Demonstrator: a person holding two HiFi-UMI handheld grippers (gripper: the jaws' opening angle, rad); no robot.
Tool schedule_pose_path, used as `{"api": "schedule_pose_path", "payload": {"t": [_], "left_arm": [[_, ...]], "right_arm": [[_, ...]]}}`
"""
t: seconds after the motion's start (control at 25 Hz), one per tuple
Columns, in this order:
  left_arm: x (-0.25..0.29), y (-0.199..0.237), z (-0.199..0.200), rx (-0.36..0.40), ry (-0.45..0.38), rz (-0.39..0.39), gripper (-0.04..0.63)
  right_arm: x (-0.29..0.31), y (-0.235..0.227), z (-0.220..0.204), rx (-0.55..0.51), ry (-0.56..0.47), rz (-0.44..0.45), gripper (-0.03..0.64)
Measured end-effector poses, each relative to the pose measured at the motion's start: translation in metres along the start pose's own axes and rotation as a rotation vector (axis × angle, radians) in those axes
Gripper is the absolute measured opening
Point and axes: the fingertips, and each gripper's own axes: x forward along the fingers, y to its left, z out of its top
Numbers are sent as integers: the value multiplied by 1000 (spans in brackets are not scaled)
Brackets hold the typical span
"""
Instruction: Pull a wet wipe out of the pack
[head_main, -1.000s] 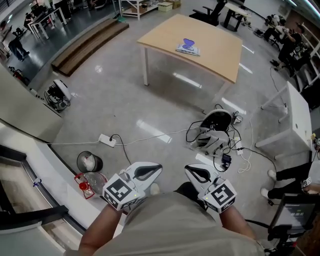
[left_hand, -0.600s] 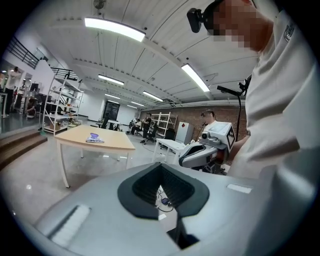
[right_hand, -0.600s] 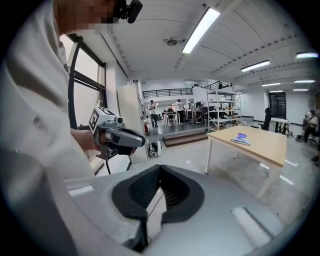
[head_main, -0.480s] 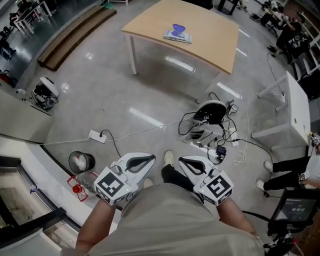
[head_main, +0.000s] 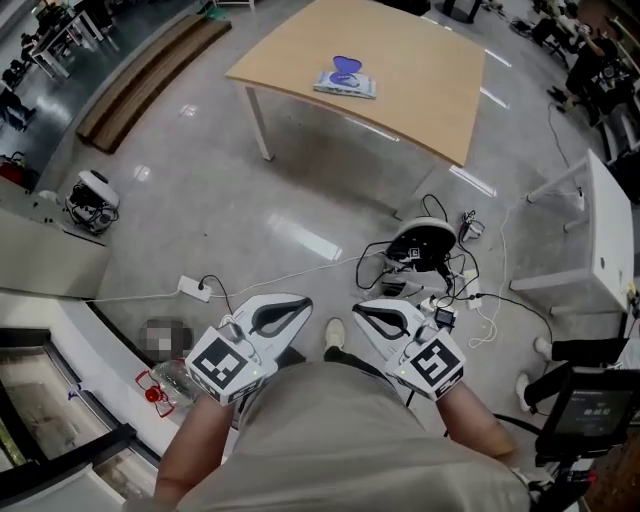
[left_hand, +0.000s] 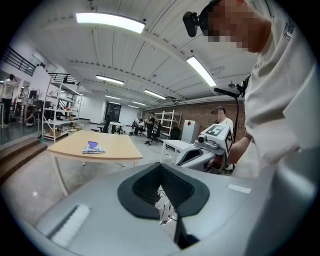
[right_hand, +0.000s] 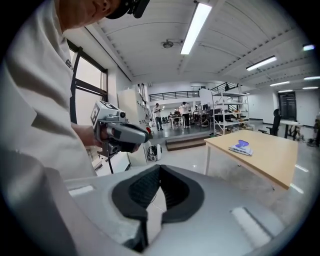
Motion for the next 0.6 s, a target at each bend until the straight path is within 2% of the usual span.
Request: {"api": "schedule_pose_path", "payload": {"t": [0.28, 0.48, 0.6], "left_arm": [[37, 53, 9, -36, 9, 0, 6], [58, 120, 8, -50, 7, -17, 5], [73, 167, 23, -49, -7, -52, 5]], "right_arm": [[27, -62, 7, 40, 14, -18, 2], [71, -107, 21, 30, 26, -36, 2], [103, -139, 38, 42, 39, -64, 2]]}}
